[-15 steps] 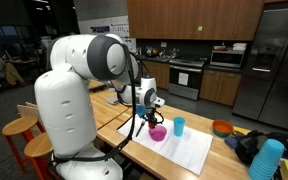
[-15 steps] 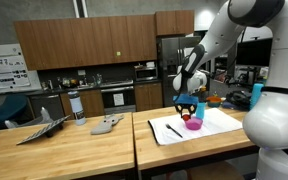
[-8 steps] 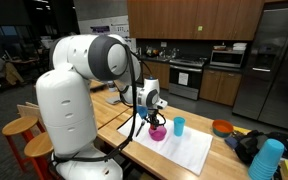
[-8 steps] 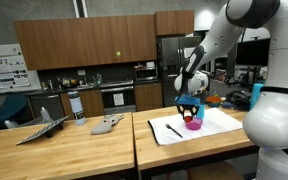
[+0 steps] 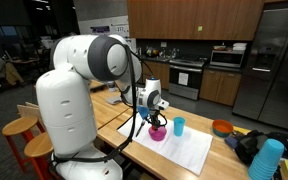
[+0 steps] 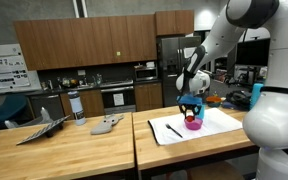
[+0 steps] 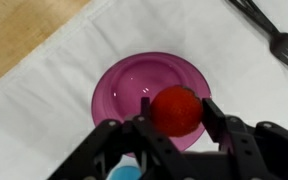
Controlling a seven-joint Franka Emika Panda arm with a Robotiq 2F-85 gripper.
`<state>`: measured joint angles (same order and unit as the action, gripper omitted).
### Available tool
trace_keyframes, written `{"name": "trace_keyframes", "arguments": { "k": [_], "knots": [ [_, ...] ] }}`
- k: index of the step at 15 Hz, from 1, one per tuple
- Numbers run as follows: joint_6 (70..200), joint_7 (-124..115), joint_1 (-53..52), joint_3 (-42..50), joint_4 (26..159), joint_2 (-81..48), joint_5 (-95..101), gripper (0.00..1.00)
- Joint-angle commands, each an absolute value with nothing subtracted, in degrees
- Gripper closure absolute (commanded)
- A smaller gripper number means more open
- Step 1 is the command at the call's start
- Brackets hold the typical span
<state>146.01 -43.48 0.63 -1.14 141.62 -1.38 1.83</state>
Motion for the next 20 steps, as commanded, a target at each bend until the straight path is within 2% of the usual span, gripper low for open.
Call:
{"name": "trace_keyframes", "arguments": {
  "k": [1,9,10,11,12,13,16,20],
  "knots": [
    [145.85,-43.37,0.13,-0.6,141.55,-1.33,1.76,0.48],
    [145.85,-43.37,0.12,-0.6,141.57,-1.33,1.76,0.48],
    [145.85,-43.37,0.12,-0.6,141.57,-1.33,1.76,0.23],
    [145.98,-45.54,-0.74,-1.35,141.65,-0.83,2.71,0.22],
    [144.9,-48.16,-1.23,-1.63,142.45,0.53,4.69,0.17],
    [145.81,-44.54,-0.45,-0.9,141.56,-1.29,2.58,0.37],
    [145.67,-46.68,-1.46,-1.43,141.6,-1.13,3.59,0.18],
    [145.66,-46.81,-1.54,-1.39,141.6,-1.13,3.6,0.17]
  ]
}}
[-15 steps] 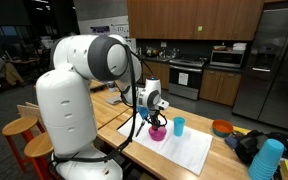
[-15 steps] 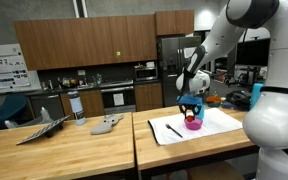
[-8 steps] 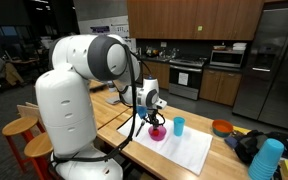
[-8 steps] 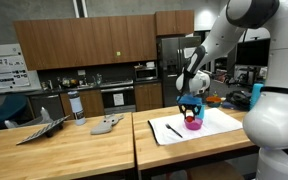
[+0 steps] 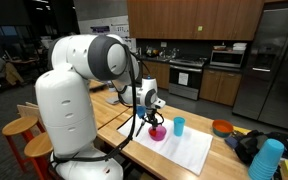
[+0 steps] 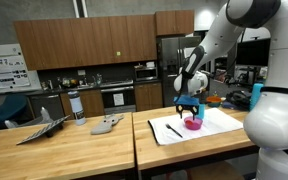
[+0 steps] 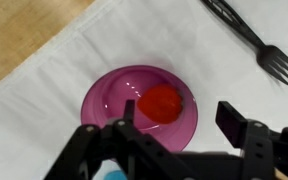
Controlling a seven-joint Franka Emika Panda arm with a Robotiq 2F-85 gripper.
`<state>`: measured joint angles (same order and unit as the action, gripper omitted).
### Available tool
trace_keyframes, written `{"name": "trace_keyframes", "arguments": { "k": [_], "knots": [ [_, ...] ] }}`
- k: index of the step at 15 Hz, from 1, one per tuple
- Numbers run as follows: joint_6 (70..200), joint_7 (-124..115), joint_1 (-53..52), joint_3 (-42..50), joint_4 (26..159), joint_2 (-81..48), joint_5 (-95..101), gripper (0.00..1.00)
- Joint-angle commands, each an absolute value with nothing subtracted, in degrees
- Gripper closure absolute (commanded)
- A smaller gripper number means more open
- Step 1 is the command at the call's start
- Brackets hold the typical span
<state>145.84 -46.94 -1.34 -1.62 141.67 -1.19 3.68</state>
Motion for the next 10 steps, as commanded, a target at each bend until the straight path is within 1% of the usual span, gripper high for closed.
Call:
{"name": "trace_keyframes", "arguments": {
  "k": [1,3,4,5,6,7,10],
  "knots": [
    [145.65,-46.81,-1.55,-1.4,141.6,-1.13,3.6,0.17],
    [145.65,-46.81,-1.55,-1.41,141.61,-1.13,3.6,0.17],
    [145.65,-46.81,-1.55,-1.4,141.61,-1.13,3.6,0.04],
    [145.44,-45.33,-2.02,-2.0,139.81,-2.67,0.93,0.04],
    [145.29,-44.32,-2.33,-2.36,137.98,-3.97,-1.11,0.0],
    [144.11,-43.58,-2.74,-2.69,135.67,-5.12,-1.97,0.0],
    [140.26,-46.01,-3.81,-1.98,126.15,-7.72,3.99,0.0]
  ]
}}
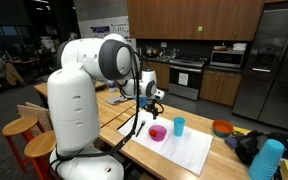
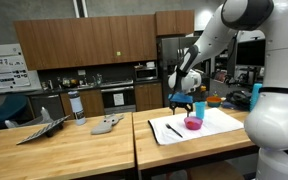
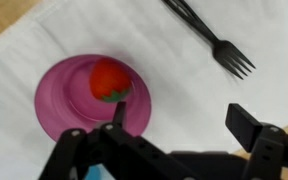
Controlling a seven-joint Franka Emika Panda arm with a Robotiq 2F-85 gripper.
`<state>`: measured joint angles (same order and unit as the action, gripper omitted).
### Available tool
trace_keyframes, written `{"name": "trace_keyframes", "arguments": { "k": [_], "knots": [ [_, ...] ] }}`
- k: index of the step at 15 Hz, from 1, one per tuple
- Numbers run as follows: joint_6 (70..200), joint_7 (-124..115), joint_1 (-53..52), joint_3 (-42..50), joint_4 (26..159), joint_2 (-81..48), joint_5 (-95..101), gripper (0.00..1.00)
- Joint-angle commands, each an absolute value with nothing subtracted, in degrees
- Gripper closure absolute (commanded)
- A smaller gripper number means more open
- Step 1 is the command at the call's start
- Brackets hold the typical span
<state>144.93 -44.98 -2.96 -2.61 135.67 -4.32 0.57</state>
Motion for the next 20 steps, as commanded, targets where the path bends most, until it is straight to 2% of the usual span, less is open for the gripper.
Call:
{"name": "trace_keyframes", "arguments": {
  "k": [1,7,8,10,14,20],
  "knots": [
    [138.23,-46.17,-4.21,-1.69,122.41,-8.79,5.74,0.0],
    [122.22,-43.81,-6.23,-1.04,99.2,-17.34,14.28,0.0],
    [126.5,-44.35,-5.63,-0.94,106.89,-12.93,12.49,0.0],
    [123.94,-44.2,-6.35,-0.79,101.95,-15.42,13.03,0.0],
    [123.52,-44.14,-6.71,-0.58,100.33,-17.22,13.01,0.0],
    [121.76,-34.93,-5.5,-3.45,97.59,-20.03,-2.99,0.0]
  ]
}}
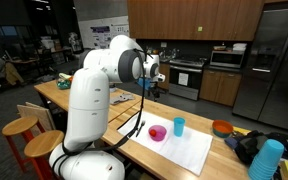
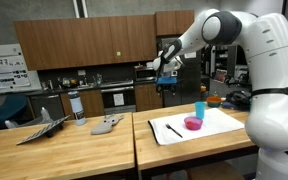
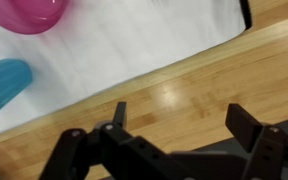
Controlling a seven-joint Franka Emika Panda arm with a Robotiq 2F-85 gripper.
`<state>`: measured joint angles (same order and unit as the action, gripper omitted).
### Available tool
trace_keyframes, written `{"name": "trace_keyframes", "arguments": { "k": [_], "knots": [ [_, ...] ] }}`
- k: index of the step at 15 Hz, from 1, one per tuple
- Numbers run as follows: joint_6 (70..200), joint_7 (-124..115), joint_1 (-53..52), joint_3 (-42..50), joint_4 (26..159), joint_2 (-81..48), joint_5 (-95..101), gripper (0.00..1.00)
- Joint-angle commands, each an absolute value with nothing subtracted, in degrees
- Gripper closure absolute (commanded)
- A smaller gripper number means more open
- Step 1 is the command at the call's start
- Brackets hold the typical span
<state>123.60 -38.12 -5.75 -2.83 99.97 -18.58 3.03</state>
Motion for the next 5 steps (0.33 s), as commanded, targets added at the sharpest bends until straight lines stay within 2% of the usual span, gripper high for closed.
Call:
{"name": "trace_keyframes", "arguments": {
  "k": [1,5],
  "knots": [
    [121.19,-34.78,-5.77,-3.35,97.22,-20.3,-4.23,0.0],
    [122.72,-35.72,-6.88,-2.25,98.82,-19.94,-3.41,0.0]
  ]
}}
